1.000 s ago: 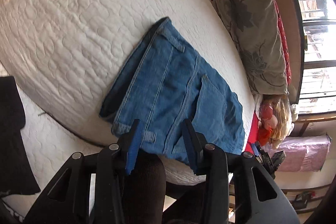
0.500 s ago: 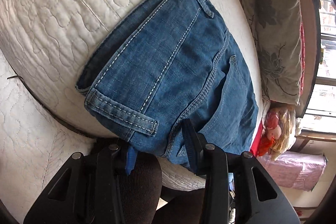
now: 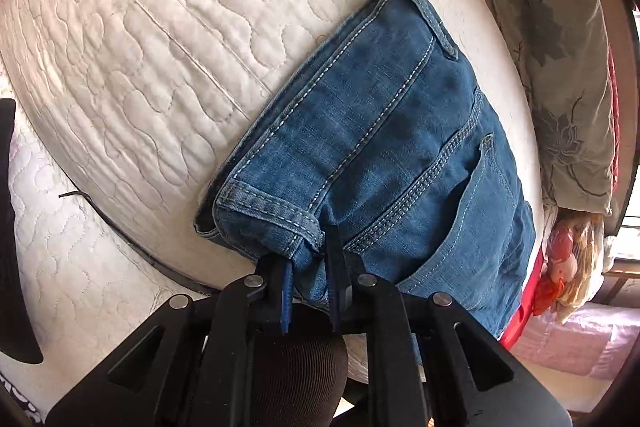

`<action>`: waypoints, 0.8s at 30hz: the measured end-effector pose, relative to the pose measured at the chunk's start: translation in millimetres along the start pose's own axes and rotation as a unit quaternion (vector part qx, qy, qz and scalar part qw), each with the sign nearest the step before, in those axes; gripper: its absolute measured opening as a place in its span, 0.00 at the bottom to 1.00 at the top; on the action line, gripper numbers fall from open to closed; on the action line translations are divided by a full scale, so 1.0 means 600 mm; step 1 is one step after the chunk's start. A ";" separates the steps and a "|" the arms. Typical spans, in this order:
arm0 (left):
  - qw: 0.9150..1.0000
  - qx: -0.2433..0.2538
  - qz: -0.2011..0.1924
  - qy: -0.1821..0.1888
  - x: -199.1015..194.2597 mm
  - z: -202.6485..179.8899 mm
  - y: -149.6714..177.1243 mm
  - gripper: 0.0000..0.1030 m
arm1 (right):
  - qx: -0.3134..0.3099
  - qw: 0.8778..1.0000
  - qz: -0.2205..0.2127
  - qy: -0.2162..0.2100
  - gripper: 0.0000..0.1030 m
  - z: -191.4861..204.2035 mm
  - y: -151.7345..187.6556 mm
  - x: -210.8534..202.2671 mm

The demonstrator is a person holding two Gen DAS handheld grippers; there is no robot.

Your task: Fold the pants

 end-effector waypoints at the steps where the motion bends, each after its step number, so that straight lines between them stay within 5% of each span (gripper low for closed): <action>1: 1.000 0.007 -0.001 0.004 -0.007 0.002 -0.001 0.13 | 0.005 1.000 0.000 -0.005 0.15 0.003 -0.001 -0.004; 5: 0.998 0.019 0.014 0.055 -0.040 0.022 0.005 0.21 | -0.031 0.999 -0.007 0.013 0.34 0.028 -0.019 -0.035; 7: 0.998 0.021 0.002 0.056 -0.059 0.041 0.011 0.31 | -0.038 0.999 -0.030 0.007 0.39 0.042 -0.039 -0.055; 14: 0.996 0.060 -0.066 0.032 -0.137 0.018 0.005 0.31 | -0.037 0.998 -0.045 -0.025 0.48 0.073 -0.121 -0.035; 22: 0.995 0.085 -0.040 -0.015 -0.062 -0.102 -0.055 0.31 | -0.078 0.997 -0.019 0.000 0.47 0.089 -0.225 0.103; 24: 0.995 0.088 -0.027 -0.044 -0.022 -0.116 -0.059 0.31 | -0.127 0.991 0.012 0.035 0.25 0.093 -0.232 0.141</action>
Point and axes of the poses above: each gripper's, at about its wrist camera, not at the fingertips, and x roughly the way its jaws point, z to its left, y to its underside, the point moved 9 cm from there along x, roughly the way its jaws point, and after that the axes turned 15 degrees about -y, right-handed, at the moved point
